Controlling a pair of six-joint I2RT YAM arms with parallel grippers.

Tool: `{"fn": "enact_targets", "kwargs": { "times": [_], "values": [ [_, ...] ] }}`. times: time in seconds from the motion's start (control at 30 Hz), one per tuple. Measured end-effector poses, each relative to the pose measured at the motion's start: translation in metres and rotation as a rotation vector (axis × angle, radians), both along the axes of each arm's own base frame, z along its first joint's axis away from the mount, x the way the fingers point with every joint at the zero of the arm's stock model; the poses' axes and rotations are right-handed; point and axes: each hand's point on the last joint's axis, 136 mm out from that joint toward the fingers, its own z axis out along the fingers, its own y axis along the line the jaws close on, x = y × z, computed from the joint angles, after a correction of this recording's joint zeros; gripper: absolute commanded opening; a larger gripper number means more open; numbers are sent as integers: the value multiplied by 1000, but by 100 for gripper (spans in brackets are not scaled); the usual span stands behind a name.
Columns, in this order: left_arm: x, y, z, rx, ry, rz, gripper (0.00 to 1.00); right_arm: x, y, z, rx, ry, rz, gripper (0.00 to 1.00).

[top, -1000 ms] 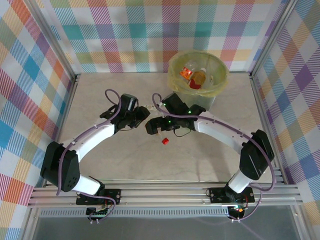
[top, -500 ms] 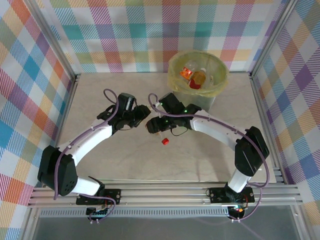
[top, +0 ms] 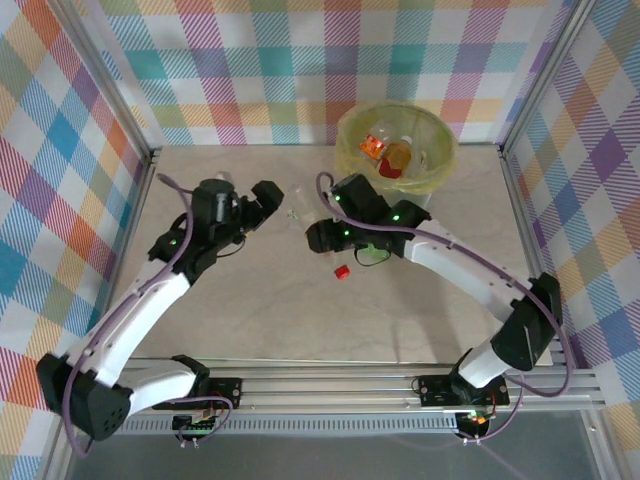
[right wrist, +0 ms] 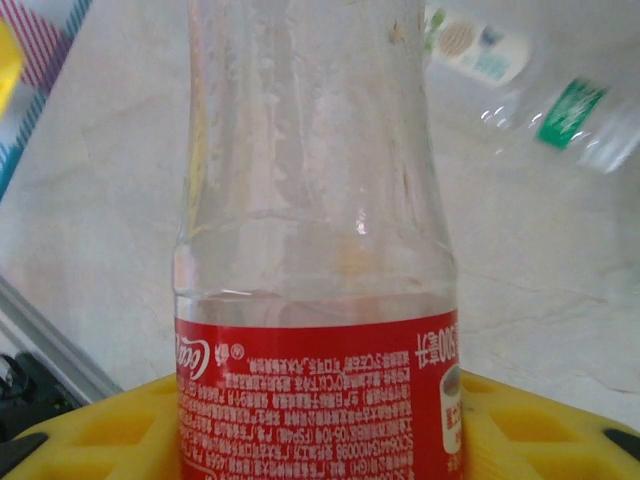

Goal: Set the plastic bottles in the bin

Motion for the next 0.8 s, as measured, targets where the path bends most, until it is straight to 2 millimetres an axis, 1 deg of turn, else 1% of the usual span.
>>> {"fn": "enact_targets", "kwargs": {
  "times": [0.1,0.2,0.33,0.47,0.53,0.6,0.8],
  "values": [
    [-11,22,20,36,-67,68,100,10,-18,42,-4,-82,-79,51],
    [-17,38,27,76,-98,118,100,23,-43,81,-10,-162,-173,50],
    [-18,48,21,133,-93,145,100,48,-87,121,-18,-243,-314,49],
    [-16,50,13,168,-73,147,100,70,-126,148,-31,-293,-429,49],
    [-15,49,9,182,-61,143,100,82,-140,157,-38,-310,-478,49],
    [-13,48,5,193,-54,138,100,93,-149,158,-53,-310,-512,49],
    [-9,46,-3,211,-33,132,100,129,-164,144,-97,-269,-577,49]
  ]
}}
